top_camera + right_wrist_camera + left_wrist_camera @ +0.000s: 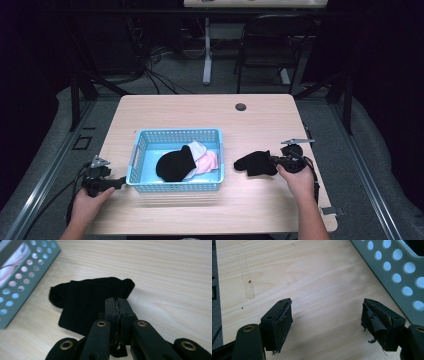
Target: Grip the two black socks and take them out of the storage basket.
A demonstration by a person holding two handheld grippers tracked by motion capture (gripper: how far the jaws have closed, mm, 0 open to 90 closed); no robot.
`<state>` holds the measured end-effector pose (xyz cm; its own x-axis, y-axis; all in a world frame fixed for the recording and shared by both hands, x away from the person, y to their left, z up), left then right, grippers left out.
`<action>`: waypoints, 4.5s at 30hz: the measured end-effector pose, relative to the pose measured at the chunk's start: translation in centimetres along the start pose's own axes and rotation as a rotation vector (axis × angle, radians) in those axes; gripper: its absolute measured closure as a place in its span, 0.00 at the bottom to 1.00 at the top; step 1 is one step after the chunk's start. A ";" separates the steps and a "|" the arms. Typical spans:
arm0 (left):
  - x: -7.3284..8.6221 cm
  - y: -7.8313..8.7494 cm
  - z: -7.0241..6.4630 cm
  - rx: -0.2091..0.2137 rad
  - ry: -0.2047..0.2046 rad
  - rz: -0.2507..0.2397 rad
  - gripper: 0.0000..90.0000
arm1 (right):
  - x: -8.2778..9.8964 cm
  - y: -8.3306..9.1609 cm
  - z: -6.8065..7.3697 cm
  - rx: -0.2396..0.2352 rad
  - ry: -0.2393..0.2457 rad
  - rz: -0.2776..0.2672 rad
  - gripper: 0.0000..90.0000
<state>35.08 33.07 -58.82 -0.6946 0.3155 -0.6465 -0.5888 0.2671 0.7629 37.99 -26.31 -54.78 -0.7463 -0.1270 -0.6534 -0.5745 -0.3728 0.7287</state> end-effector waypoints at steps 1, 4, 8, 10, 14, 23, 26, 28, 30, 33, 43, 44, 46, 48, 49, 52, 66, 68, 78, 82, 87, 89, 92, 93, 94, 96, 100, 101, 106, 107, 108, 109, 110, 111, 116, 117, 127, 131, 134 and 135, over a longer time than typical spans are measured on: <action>0.0 0.0 0.0 0.000 0.000 -0.001 0.27 | 0.1 -0.2 -0.2 0.006 -0.008 0.002 0.96; 0.0 0.0 0.0 0.002 0.000 -0.001 0.27 | 0.3 -0.4 -0.6 0.031 -0.020 -0.006 0.91; 0.0 0.0 0.0 0.002 0.001 -0.001 0.27 | 0.5 -0.5 -0.9 0.080 -0.015 -0.036 0.78; 0.0 0.0 0.0 0.002 0.001 0.000 0.27 | 0.5 -0.5 -1.0 0.083 -0.011 -0.047 0.75; 0.0 0.0 0.0 0.001 0.002 -0.001 0.27 | 0.6 -0.5 -1.0 0.096 0.011 -0.080 0.63; 0.0 0.0 0.0 0.001 0.002 -0.001 0.27 | 0.0 -0.7 0.9 0.161 0.199 -0.086 0.54; 0.0 0.0 0.0 0.001 0.001 -0.003 0.27 | -0.2 -0.6 1.8 0.125 0.196 -0.084 0.52; 0.0 0.0 0.0 0.001 0.002 -0.005 0.27 | -0.2 -0.7 2.2 0.092 0.152 -0.065 0.51; 0.0 0.0 0.0 0.003 0.003 -0.004 0.27 | -0.4 -0.9 2.8 0.055 0.149 -0.062 0.49; 0.0 0.0 0.0 0.002 0.000 -0.002 0.27 | -0.7 -0.9 3.5 0.026 0.148 -0.051 0.44; 0.0 -0.1 0.0 0.000 0.000 0.001 0.27 | -3.2 0.1 9.8 -0.060 0.333 -0.097 0.33; 0.0 -0.1 0.0 0.000 0.000 0.001 0.27 | -3.2 0.1 9.8 -0.060 0.333 -0.097 0.33; 0.0 0.0 0.0 0.001 0.000 0.001 0.27 | -4.3 0.0 11.7 -0.133 0.374 -0.104 0.46; 0.0 0.0 0.0 0.001 -0.001 0.001 0.27 | -5.0 -0.4 12.6 -0.179 0.373 -0.088 0.53; 0.0 0.0 0.0 0.002 0.000 0.001 0.27 | -5.3 -0.7 13.0 -0.198 0.374 -0.079 0.56; 0.0 -0.1 0.0 0.003 0.000 0.002 0.27 | -6.2 -1.8 14.6 -0.214 0.393 -0.045 0.60; 0.0 0.1 0.1 0.006 0.003 -0.006 0.27 | -8.8 -8.9 22.0 -0.216 0.447 0.136 0.60; 0.0 0.1 0.0 0.006 0.006 -0.009 0.27 | -8.9 -9.6 22.5 -0.222 0.442 0.153 0.59; 0.0 0.1 0.1 0.007 0.006 -0.012 0.27 | -9.1 -12.8 23.0 -0.172 0.391 0.236 0.54; -0.1 0.1 0.1 0.006 0.005 -0.011 0.27 | -8.6 -14.2 23.0 -0.193 0.350 0.183 0.56; -0.1 0.1 0.1 0.005 0.001 -0.010 0.27 | -8.7 -14.4 23.0 -0.180 0.343 0.268 0.68; -0.1 0.1 0.1 0.005 0.000 -0.010 0.27 | -8.8 -14.2 22.9 -0.189 0.346 0.329 0.75; -0.1 0.1 0.1 0.007 0.005 -0.011 0.27 | -8.9 -14.0 22.9 -0.204 0.358 0.319 0.84; -0.1 0.1 0.1 0.007 0.006 -0.012 0.27 | -8.7 -14.2 23.1 -0.213 0.344 0.246 0.86; 0.0 0.1 0.1 0.007 0.006 -0.012 0.27 | -8.6 -14.2 23.2 -0.221 0.347 0.201 0.88; 0.0 0.1 0.1 0.007 0.006 -0.012 0.27 | -8.9 -13.4 23.5 -0.248 0.384 0.201 0.91; 0.0 0.1 0.1 0.007 0.006 -0.012 0.27 | -9.2 -11.4 24.3 -0.224 0.442 0.168 0.94; -0.1 0.1 0.1 0.006 0.006 -0.012 0.27 | -9.3 -10.9 24.5 -0.226 0.459 0.149 0.94; -0.1 0.1 0.0 0.006 -0.001 -0.008 0.27 | -9.4 -8.1 25.4 -0.272 0.492 0.070 0.95; -0.1 0.1 0.0 0.005 -0.001 -0.009 0.27 | -9.5 -7.8 25.5 -0.281 0.487 0.061 0.95; -0.1 0.1 0.0 0.006 -0.002 -0.008 0.27 | -9.5 -7.2 25.6 -0.297 0.487 0.045 0.95; -0.1 0.1 0.0 0.005 -0.001 -0.008 0.27 | -9.6 -6.9 25.6 -0.309 0.491 0.040 0.95; -0.1 0.1 0.0 0.005 -0.001 -0.008 0.27 | -9.7 -6.5 25.6 -0.321 0.492 0.027 0.96; -0.1 0.1 0.0 0.006 -0.001 -0.008 0.27 | -9.8 -5.9 25.6 -0.330 0.492 0.020 0.96; -0.1 0.1 0.0 0.005 -0.003 -0.007 0.27 | -10.7 -3.8 25.6 -0.330 0.521 -0.019 0.96; -0.1 0.1 0.0 0.005 -0.003 -0.007 0.27 | -11.0 -3.2 25.6 -0.330 0.526 -0.027 0.96; -0.1 0.1 0.0 0.005 -0.001 -0.007 0.27 | -12.3 0.5 24.8 -0.325 0.540 -0.102 0.96; -0.1 0.1 0.0 0.006 0.000 -0.006 0.27 | -12.3 1.4 24.4 -0.329 0.539 -0.120 0.96; -0.1 0.0 0.0 0.004 0.000 -0.006 0.27 | -12.3 2.1 23.9 -0.327 0.537 -0.131 0.96; 0.0 0.0 0.0 0.005 0.000 -0.007 0.27 | -12.2 2.3 23.7 -0.329 0.536 -0.133 0.96</action>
<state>35.10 33.07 -58.76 -0.6905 0.3140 -0.6516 -0.5914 0.2737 0.7585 37.84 -3.81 -40.25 -0.3550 -0.4707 -0.8077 -0.4538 -0.6686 0.5891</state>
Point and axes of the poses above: each handheld gripper's, and its own axes: y roughly backward along the jaws, x roughly out of its underside, z roughly to its left, the point moved 2 cm from there along -y, roughly forward along the jaws, and after that the axes turned 1 degree about -y, right-handed, at the moved point
